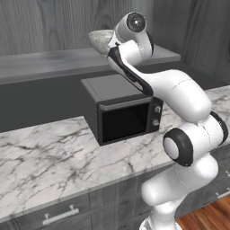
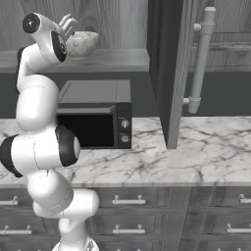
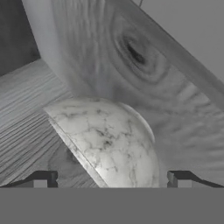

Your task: Move the bowls from the cabinet to the plates on the dining table.

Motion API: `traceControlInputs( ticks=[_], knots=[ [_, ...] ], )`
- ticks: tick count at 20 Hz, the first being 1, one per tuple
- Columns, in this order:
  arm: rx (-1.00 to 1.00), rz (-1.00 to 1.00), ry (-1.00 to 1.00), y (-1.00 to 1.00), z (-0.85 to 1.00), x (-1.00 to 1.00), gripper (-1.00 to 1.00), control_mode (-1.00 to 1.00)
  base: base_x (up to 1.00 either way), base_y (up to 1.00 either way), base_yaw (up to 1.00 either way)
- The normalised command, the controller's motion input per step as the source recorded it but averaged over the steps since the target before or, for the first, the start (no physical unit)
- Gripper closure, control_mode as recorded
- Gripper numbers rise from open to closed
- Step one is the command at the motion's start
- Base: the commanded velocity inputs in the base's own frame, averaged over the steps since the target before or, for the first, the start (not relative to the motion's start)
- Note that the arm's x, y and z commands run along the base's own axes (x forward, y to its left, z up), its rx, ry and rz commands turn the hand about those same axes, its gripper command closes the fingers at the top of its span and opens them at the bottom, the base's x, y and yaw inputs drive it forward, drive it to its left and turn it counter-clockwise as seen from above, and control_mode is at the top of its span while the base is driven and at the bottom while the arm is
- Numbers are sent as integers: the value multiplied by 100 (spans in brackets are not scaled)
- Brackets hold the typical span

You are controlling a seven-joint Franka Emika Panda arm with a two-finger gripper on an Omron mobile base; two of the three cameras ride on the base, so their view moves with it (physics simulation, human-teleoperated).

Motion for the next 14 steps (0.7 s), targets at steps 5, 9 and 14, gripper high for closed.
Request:
traceControlInputs(
  ticks=[5,9,14],
  knots=[
    [-8,10,0,0,0,45,-100,-100,0,0,0],
    [-20,9,0,-2,0,30,-100,-100,0,0,0],
    [-25,7,-3,-21,0,18,-100,-100,0,0,0]
  ],
)
